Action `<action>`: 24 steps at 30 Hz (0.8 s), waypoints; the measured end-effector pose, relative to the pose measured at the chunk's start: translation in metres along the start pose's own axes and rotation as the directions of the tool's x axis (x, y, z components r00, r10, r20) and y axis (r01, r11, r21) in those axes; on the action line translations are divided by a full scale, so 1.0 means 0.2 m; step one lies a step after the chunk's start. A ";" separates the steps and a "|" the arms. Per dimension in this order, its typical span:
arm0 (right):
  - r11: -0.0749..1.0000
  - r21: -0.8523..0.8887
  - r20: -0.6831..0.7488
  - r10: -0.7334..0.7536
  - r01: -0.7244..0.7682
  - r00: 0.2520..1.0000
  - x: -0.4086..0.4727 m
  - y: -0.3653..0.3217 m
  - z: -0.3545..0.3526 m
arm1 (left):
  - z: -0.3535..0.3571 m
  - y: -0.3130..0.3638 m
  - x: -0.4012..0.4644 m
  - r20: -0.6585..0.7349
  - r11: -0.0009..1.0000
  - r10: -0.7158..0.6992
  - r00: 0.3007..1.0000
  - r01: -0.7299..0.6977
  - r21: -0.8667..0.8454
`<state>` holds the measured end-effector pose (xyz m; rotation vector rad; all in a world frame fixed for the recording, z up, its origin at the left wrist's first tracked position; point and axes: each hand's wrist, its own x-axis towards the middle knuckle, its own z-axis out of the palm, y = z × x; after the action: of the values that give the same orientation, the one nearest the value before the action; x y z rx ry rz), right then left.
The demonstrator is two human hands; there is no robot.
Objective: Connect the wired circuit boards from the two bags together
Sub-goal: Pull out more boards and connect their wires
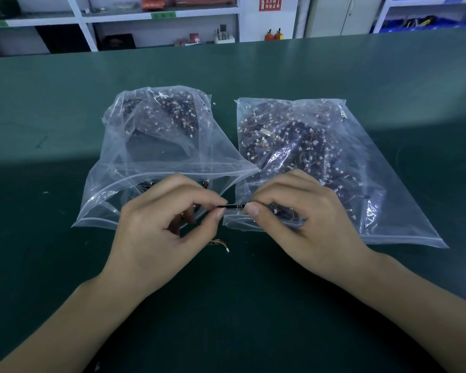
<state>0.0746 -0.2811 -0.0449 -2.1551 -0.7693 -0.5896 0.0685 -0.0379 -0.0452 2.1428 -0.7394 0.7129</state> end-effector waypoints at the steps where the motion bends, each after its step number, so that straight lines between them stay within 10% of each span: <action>1: 1.000 -0.009 -0.006 -0.016 0.016 1.000 0.00 0.00 0.00 | 0.00 0.01 0.00 0.006 0.998 -0.027 1.000 0.027 -0.051; 8: 0.997 -0.020 -0.072 -0.075 0.073 0.995 0.00 0.02 0.00 | 0.03 0.04 -0.01 0.036 0.948 -0.167 0.985 0.170 -0.270; 24: 0.983 0.150 -0.120 -0.086 0.104 0.989 0.00 -0.01 -0.01 | 0.03 0.07 -0.01 -0.079 0.989 -0.009 0.997 -0.003 -0.151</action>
<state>0.0735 -0.2813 -0.0436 -1.9340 -0.8315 -0.6724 0.0584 -0.0490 -0.0431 1.9669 -0.7242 0.7134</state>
